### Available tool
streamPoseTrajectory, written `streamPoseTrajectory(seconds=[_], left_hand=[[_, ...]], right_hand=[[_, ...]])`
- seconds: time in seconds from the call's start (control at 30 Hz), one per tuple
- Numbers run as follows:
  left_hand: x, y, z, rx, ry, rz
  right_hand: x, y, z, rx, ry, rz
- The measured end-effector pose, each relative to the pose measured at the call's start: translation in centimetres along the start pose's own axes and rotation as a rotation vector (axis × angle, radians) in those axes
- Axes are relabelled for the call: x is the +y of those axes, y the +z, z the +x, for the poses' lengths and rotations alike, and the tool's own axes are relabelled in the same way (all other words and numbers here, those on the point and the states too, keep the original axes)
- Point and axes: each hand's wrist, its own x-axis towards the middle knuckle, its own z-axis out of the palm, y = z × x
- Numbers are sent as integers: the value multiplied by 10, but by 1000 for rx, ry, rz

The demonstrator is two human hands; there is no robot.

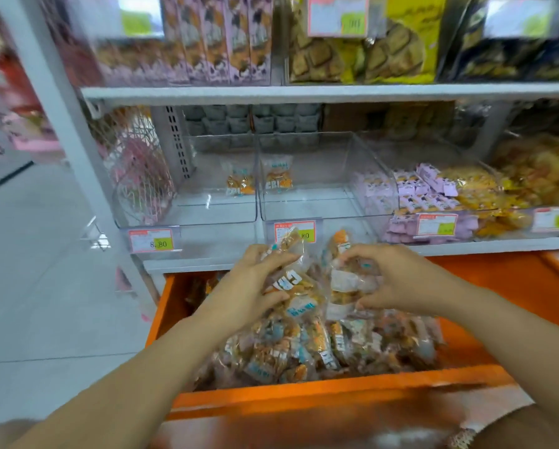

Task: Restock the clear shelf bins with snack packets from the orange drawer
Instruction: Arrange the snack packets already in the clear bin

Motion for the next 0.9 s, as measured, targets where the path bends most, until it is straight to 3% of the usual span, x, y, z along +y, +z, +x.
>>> streamPoseTrajectory(seconds=[0.37,0.57,0.73,0.9], left_hand=[[6,-102,-25,336,103,-27],[-20,-143,-12,530,-9,-63],[-58,-159,11,533,-171,-14],[-104,-154,45,371,-256,14]], right_hand=[[-78,-65,5,245,-242,-93],[-114,-70,67,381,-331,-32],[-129,-44,137,368,-355,28],[-130,-20,197,271,-353,-13]])
